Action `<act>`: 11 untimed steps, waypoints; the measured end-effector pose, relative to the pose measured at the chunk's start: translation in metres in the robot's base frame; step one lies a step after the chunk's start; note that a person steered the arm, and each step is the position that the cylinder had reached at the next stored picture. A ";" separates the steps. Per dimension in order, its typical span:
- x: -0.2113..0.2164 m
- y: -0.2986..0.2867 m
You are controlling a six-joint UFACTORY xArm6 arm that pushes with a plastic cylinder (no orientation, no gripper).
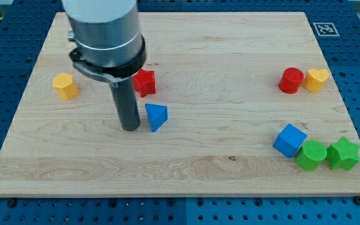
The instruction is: Slide the blue triangle to the top right of the green circle
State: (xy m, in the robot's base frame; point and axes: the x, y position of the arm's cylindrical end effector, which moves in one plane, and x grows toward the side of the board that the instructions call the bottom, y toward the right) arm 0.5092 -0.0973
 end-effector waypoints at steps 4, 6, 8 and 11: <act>-0.013 0.012; -0.013 0.094; -0.013 0.171; -0.028 0.278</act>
State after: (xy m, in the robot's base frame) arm 0.4810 0.1804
